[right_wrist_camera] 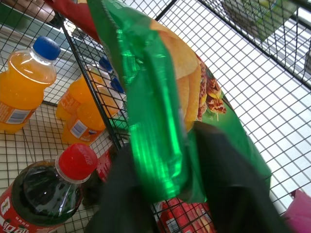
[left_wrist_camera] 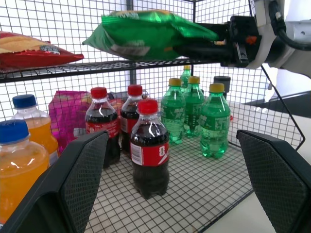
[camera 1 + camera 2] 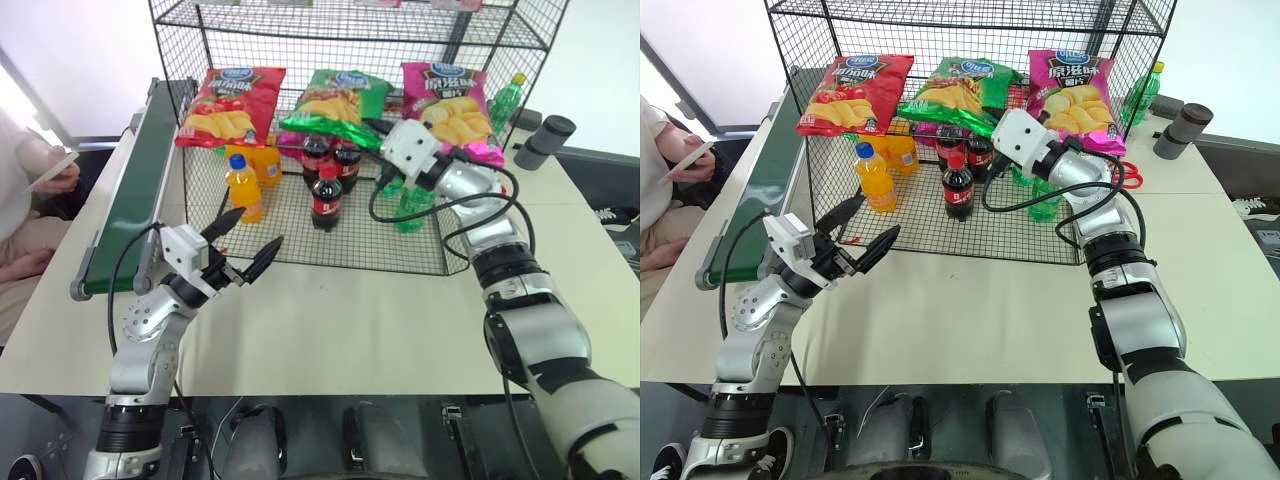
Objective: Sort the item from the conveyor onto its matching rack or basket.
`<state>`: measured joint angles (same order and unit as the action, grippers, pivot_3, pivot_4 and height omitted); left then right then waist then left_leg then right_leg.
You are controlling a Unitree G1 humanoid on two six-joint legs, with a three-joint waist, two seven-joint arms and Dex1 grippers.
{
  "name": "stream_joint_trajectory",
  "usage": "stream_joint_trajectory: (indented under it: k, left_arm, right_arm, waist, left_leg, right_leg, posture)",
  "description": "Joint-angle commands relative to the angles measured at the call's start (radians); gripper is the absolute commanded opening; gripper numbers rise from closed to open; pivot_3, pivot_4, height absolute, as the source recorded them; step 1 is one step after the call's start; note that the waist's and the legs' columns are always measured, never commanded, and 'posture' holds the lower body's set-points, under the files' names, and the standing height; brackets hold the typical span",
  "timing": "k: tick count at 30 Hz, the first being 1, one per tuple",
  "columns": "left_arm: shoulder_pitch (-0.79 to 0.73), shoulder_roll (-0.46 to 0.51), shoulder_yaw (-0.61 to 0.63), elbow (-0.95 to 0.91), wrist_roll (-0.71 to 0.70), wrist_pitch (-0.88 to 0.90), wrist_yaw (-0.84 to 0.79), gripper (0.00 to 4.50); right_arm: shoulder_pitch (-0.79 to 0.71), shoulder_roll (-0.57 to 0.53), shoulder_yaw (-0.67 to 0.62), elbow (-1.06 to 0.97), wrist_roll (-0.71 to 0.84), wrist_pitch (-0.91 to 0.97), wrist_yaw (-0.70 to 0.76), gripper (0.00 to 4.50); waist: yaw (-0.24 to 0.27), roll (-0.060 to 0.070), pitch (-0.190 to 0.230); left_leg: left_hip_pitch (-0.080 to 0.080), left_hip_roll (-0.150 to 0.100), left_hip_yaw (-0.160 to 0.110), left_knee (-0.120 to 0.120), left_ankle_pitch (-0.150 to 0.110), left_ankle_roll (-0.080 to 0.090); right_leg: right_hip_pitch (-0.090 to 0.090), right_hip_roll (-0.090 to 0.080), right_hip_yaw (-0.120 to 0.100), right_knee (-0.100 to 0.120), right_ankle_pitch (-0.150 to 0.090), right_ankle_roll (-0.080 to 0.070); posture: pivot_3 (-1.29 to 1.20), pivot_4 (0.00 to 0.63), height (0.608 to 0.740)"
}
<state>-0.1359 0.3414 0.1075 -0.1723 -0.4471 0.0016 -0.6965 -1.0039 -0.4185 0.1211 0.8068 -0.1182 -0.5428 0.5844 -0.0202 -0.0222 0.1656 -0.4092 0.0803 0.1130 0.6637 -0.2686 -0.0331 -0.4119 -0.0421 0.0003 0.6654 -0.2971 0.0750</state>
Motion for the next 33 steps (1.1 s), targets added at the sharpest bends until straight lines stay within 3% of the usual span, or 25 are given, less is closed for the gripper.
stream_joint_trajectory:
  k: [1, 2, 9, 14, 18, 21, 27, 33]
  left_arm:
    - [-0.002, 0.001, 0.002, -0.044, -0.011, 0.001, 0.005, 4.5]
    - [-0.001, 0.001, 0.002, -0.044, -0.011, 0.003, 0.005, 4.5]
    - [-0.01, -0.001, -0.001, -0.034, -0.01, 0.0, 0.0, 4.5]
    - [-0.008, 0.001, -0.001, -0.035, -0.008, -0.005, -0.001, 4.5]
    - [0.01, 0.008, 0.012, -0.042, -0.015, -0.006, -0.003, 4.5]
    - [0.024, 0.023, 0.034, -0.036, -0.022, -0.006, -0.009, 4.5]
    - [0.054, 0.124, 0.117, 0.011, -0.056, 0.013, -0.079, 4.5]
    - [0.111, 0.229, 0.19, 0.009, -0.126, 0.112, -0.135, 4.5]
  right_arm:
    - [-0.018, -0.014, -0.018, -0.044, 0.031, -0.018, 0.032, 3.62]
    - [-0.013, -0.012, -0.027, -0.057, 0.056, -0.005, 0.053, 4.08]
    - [0.038, -0.025, -0.035, -0.149, 0.148, 0.053, 0.196, 4.08]
    - [0.096, -0.085, -0.052, -0.186, 0.127, 0.032, 0.191, 4.08]
    - [0.169, -0.141, -0.105, -0.33, 0.197, 0.09, 0.201, 4.08]
    - [0.273, -0.18, -0.168, -0.53, 0.315, 0.221, 0.226, 4.08]
    - [0.582, -0.263, -0.302, -0.995, 0.676, 0.671, 0.231, 4.08]
    - [0.91, -0.342, -0.321, -1.21, 0.75, 0.799, 0.326, 4.08]
  waist:
    - [0.0, 0.0, 0.0]
    - [0.0, 0.0, 0.0]
    - [0.001, 0.0, 0.0]
    - [0.006, 0.0, 0.0]
    - [0.005, 0.001, 0.0]
    - [0.004, 0.001, 0.0]
    - [0.007, 0.001, 0.0]
    - [0.004, 0.001, 0.0]
  left_leg:
    - [0.0, 0.0, 0.0, 0.0, 0.0, 0.0]
    - [0.0, 0.0, 0.0, 0.0, 0.0, 0.0]
    - [0.0, 0.0, -0.001, 0.0, 0.0, 0.0]
    - [0.0, 0.0, -0.001, 0.0, 0.0, 0.0]
    - [0.0, 0.0, -0.002, 0.0, 0.0, 0.0]
    - [0.001, 0.0, -0.002, 0.0, 0.0, 0.0]
    - [0.001, 0.002, -0.004, -0.001, 0.0, 0.0]
    - [0.002, 0.002, -0.005, -0.001, -0.001, 0.001]
  right_leg:
    - [0.0, 0.0, 0.0, 0.0, 0.0, 0.0]
    - [0.0, 0.0, 0.0, 0.0, 0.0, 0.0]
    - [0.001, 0.0, 0.0, 0.0, 0.0, 0.0]
    - [0.001, -0.001, 0.0, 0.0, 0.0, 0.0]
    - [0.001, -0.001, 0.0, 0.0, 0.0, 0.0]
    - [0.001, 0.0, 0.0, 0.0, 0.0, 0.0]
    - [0.002, -0.001, 0.0, -0.001, 0.0, 0.0]
    - [0.004, -0.002, -0.001, -0.002, 0.0, 0.0]
  posture:
    - [0.0, 0.15, 0.74]
    - [0.0, 0.15, 0.74]
    - [0.0, 0.15, 0.74]
    - [0.0, 0.15, 0.74]
    - [0.0, 0.15, 0.74]
    - [0.0, 0.15, 0.74]
    - [0.0, 0.15, 0.74]
    - [0.0, 0.15, 0.74]
